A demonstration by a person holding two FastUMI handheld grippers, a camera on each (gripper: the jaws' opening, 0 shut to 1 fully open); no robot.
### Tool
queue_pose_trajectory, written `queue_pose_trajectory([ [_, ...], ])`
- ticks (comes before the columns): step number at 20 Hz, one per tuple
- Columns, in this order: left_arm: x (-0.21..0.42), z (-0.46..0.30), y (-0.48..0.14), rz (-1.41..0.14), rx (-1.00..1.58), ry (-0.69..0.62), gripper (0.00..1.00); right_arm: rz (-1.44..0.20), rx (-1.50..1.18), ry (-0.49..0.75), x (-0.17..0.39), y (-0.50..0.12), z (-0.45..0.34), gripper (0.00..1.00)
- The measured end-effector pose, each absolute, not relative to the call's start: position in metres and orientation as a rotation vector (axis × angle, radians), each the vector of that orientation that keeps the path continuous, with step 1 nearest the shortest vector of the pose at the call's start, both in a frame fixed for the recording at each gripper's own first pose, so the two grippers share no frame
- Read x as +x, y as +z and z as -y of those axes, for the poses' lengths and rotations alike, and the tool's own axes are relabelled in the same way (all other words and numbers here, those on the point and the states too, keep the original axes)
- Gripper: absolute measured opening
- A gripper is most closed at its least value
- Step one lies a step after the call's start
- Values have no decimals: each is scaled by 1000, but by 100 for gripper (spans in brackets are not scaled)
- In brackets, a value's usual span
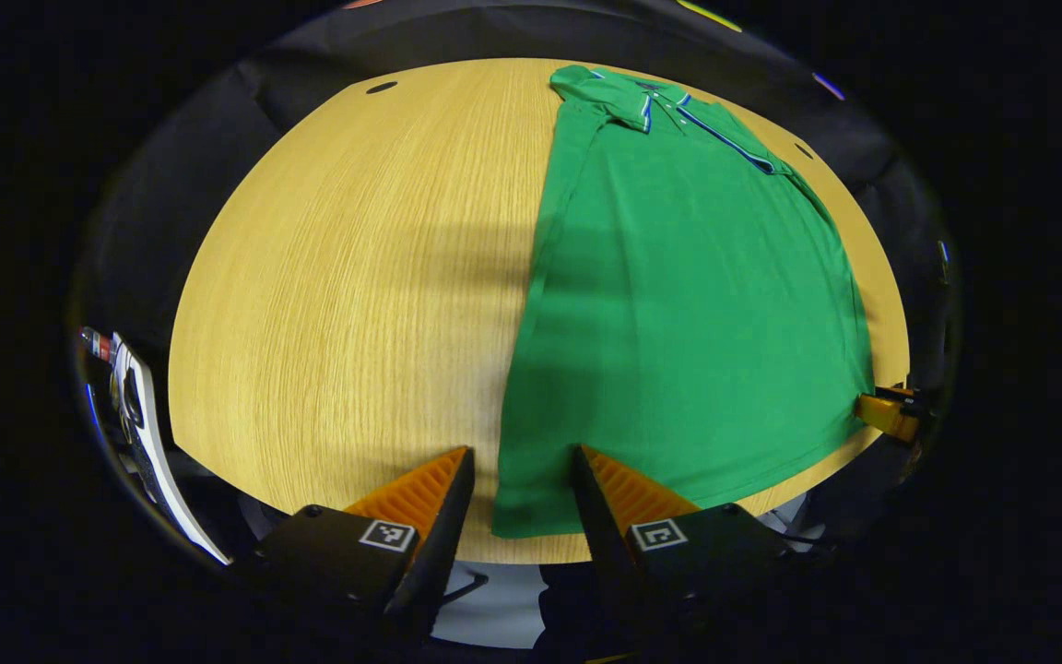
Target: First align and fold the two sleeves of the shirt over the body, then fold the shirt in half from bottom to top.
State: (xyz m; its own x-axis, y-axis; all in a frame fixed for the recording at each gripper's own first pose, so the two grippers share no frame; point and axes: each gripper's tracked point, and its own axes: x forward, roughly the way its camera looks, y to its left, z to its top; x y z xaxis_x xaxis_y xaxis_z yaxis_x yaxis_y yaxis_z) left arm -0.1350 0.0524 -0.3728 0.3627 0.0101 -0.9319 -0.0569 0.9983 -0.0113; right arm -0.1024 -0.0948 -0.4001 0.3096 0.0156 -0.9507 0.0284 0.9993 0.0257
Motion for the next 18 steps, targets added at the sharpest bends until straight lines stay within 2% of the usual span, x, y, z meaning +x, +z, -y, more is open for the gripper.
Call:
queue_pose_trajectory([
  [1, -133, -51, -372, -1197, -46, 46, 65, -1265, 47, -17, -100, -401, 94, 51],
  [2, -131, -50, -373, -1198, -44, 43, 59, -1273, 43, -14, -101, -402, 94, 46],
  [6, -131, -46, -372, -1199, -42, 35, 45, -1250, -7, 31, -95, -402, 95, 44],
  [7, -130, -46, -372, -1198, -40, 33, 43, -1258, 2, 29, -96, -402, 95, 29],
  [8, -127, -44, -373, -1192, -36, 29, 40, -1253, 15, 26, -94, -403, 95, 19],
  [9, -128, -44, -372, -1183, -31, 25, 38, -1248, 8, 25, -92, -402, 96, 24],
  [11, -126, -43, -372, -1170, -21, 14, 32, -1240, 9, 52, -91, -403, 95, 12],
  [12, -123, -42, -372, -1165, -18, 7, 25, -1238, 7, 62, -92, -404, 95, 12],
  [13, -125, -42, -372, -1161, -21, 8, 20, -1236, 6, 69, -92, -404, 95, 8],
  [14, -123, -41, -371, -1162, -28, 15, 10, -1230, 8, 70, -91, -404, 96, 8],
  [15, -123, -41, -372, -1166, -24, 16, 6, -1228, 11, 67, -92, -404, 96, 12],
  [17, -123, -41, -372, -1164, -11, 18, 4, -1200, 22, 45, -90, -395, 99, 12],
  [18, -124, -41, -372, -1163, -5, 20, 4, -1190, 34, 41, -91, -400, 98, 3],
])
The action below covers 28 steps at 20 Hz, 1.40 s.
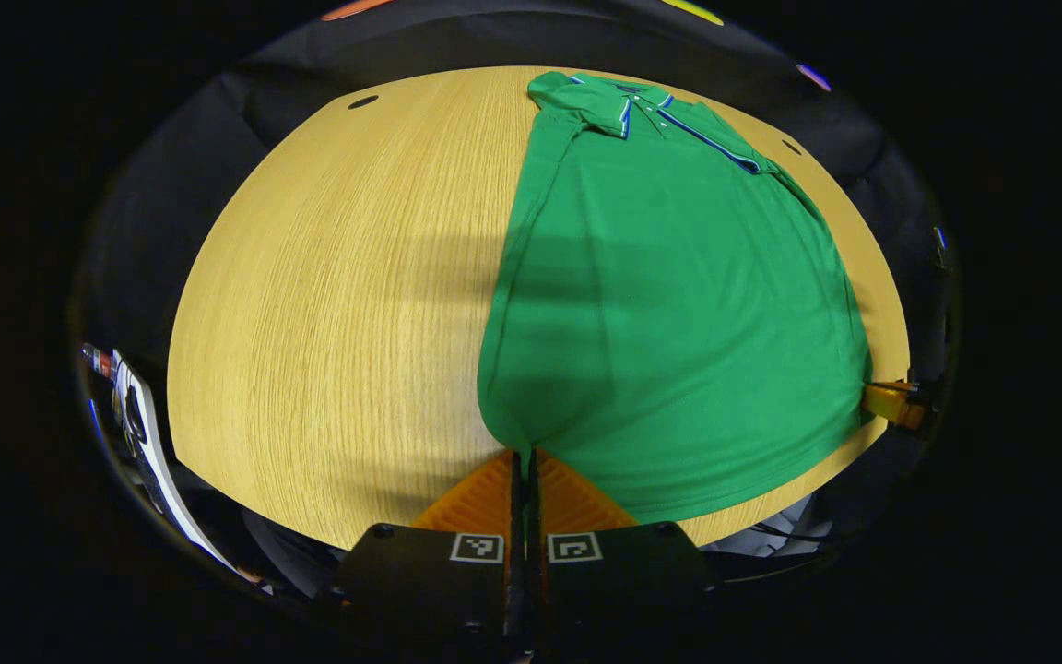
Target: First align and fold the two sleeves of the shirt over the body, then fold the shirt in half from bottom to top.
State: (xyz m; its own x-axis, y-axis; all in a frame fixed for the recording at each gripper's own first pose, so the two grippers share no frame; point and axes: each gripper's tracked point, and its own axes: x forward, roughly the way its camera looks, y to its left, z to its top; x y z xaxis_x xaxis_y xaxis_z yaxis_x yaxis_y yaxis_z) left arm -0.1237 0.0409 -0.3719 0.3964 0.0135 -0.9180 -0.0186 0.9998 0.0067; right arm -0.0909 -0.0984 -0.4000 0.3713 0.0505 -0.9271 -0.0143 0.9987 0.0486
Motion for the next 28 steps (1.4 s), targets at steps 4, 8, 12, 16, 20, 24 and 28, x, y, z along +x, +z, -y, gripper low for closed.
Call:
queue_pose_trajectory([
  [4, -122, -36, -357, -1106, -9, 26, 3, -1115, 33, 73, -87, -382, 100, 3],
  [8, -111, -32, -316, -992, -11, 24, 3, -1063, 42, 91, -81, -358, 101, 3],
  [12, -81, -30, -272, -884, -8, 35, 3, -978, 48, 109, -61, -319, 102, 3],
  [16, -55, -30, -229, -801, -13, 26, 3, -906, 79, 99, -31, -275, 106, 6],
  [20, -21, -34, -201, -739, -27, 1, 3, -839, 80, 75, 3, -234, 105, 2],
  [24, 23, -43, -181, -695, -27, -36, 3, -777, 61, 42, 42, -197, 94, 3],
  [28, 67, -52, -163, -663, -24, -58, 3, -716, 8, 27, 88, -169, 84, 2],
])
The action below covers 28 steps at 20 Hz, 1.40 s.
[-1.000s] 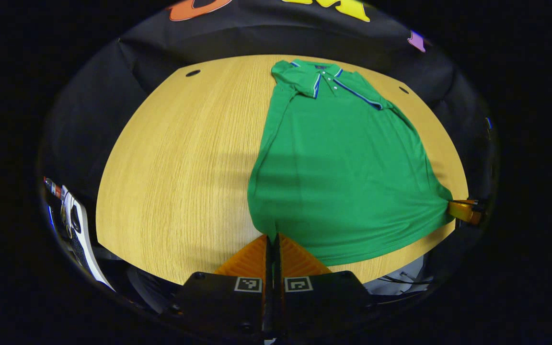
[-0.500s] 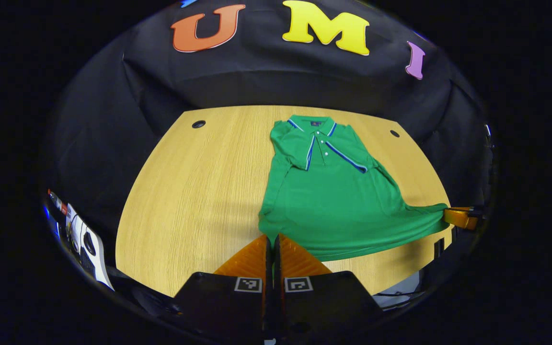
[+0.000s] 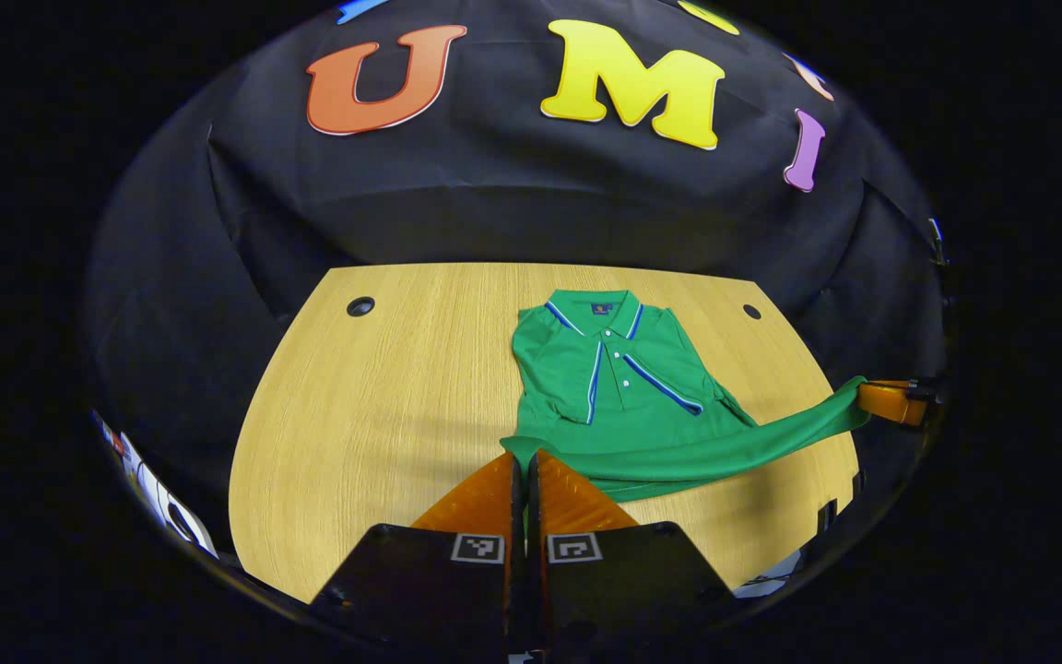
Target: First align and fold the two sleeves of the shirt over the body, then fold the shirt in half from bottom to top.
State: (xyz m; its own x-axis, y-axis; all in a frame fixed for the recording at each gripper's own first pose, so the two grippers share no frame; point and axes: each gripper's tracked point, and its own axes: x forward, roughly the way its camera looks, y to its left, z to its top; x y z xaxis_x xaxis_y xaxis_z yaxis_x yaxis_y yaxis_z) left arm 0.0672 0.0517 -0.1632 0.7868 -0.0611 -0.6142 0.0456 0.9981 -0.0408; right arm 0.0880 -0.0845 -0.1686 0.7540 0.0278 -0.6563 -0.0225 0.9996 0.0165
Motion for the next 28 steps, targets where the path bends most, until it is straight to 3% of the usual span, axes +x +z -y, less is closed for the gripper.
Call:
queue_pose_trajectory([
  [6, 133, -57, -160, -646, -20, -36, 3, -686, -27, 34, 167, -166, 82, 3],
  [19, 295, -57, -220, -676, 28, 30, 3, -750, -13, 59, 344, -250, 88, 2],
  [28, 361, -61, -264, -734, 36, 46, 3, -785, -46, 47, 417, -316, 88, 2],
])
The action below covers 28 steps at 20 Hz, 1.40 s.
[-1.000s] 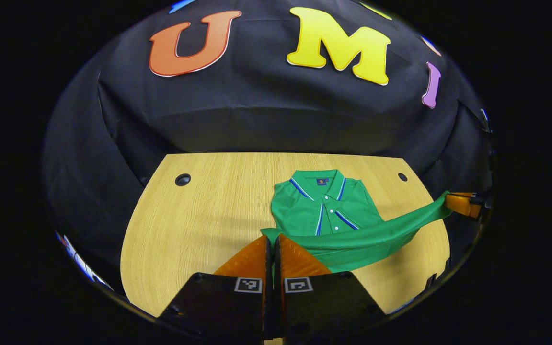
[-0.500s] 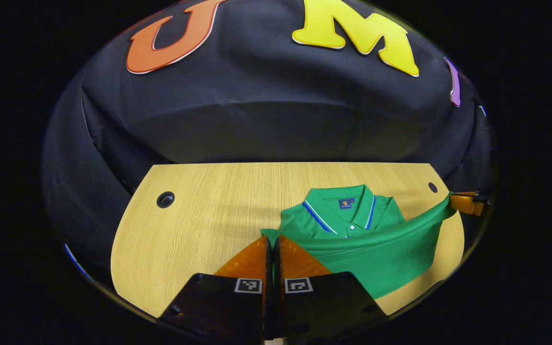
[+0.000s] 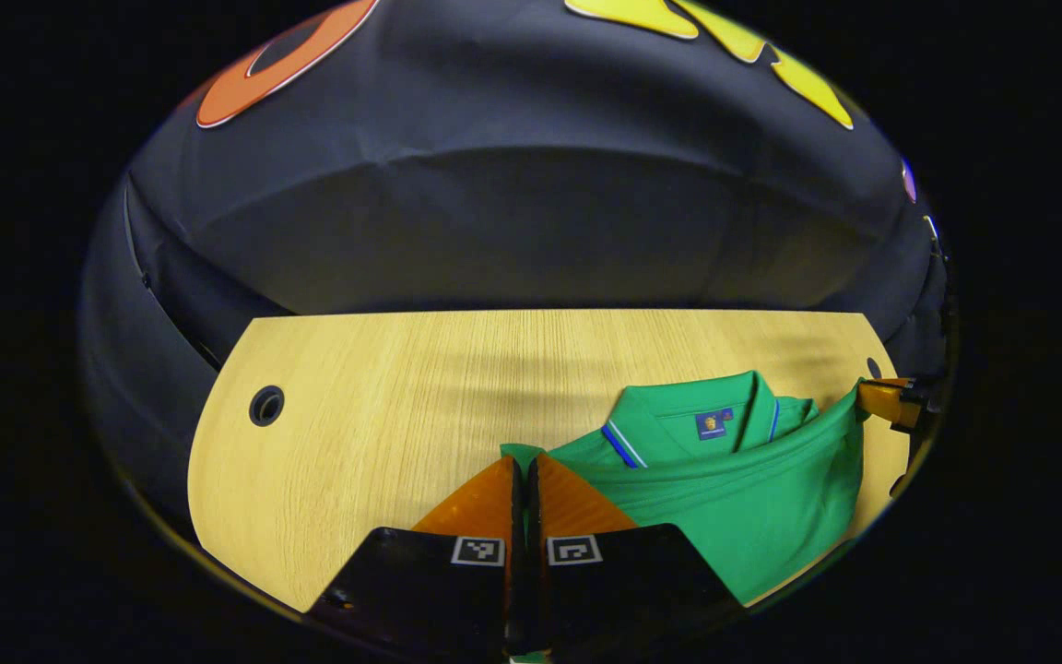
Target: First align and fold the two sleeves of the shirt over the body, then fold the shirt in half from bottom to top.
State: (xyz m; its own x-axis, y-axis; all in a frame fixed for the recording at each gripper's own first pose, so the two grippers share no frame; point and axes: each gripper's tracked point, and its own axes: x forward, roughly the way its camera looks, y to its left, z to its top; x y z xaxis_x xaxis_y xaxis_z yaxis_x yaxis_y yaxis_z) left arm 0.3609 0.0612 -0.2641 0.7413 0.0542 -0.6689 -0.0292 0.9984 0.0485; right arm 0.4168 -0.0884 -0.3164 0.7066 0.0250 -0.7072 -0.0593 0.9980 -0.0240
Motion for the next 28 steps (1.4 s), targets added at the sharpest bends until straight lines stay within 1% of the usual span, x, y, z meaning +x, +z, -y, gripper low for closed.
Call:
queue_pose_trajectory([
  [4, 361, -65, -295, -811, 46, 49, 3, -830, -41, 46, 420, -343, 87, 2],
  [6, 363, -66, -295, -798, 34, 47, 3, -823, -23, 41, 421, -342, 89, 3],
  [7, 361, -69, -295, -805, 50, 50, 4, -825, -18, 33, 420, -341, 91, 6],
  [9, 362, -80, -289, -779, 74, 89, 13, -817, 2, 28, 417, -332, 93, 9],
  [10, 363, -75, -282, -764, 40, 74, 34, -812, 26, 33, 414, -327, 92, 10],
  [11, 358, -69, -273, -749, 9, 54, 55, -804, 55, 31, 409, -319, 91, 18],
  [13, 353, -66, -259, -716, -23, 53, 97, -770, 92, 31, 403, -298, 95, 40],
  [14, 348, -69, -246, -699, -30, 61, 100, -746, 95, -1, 397, -285, 103, 44],
  [15, 340, -70, -232, -676, -42, 67, 100, -725, 96, -28, 391, -274, 106, 48],
  [19, 292, -69, -163, -565, -70, 79, 99, -645, 92, -53, 341, -212, 108, 88],
  [20, 277, -68, -143, -529, -55, 74, 99, -617, 77, -51, 327, -194, 106, 88],
  [21, 261, -68, -124, -491, -34, 72, 99, -580, 58, -52, 314, -176, 104, 92],
  [22, 247, -70, -106, -455, -10, 68, 100, -544, 36, -56, 299, -157, 102, 97],
  [24, 218, -67, -73, -380, 5, 59, 99, -469, 25, -45, 266, -117, 91, 96],
  [25, 201, -67, -57, -349, -2, 58, 99, -436, 25, -49, 246, -98, 90, 93],
  [26, 184, -69, -41, -313, -7, 54, 99, -400, 24, -49, 231, -81, 85, 96],
  [28, 155, -72, -14, -256, -6, 50, 99, -330, 5, -44, 196, -48, 74, 96],
])
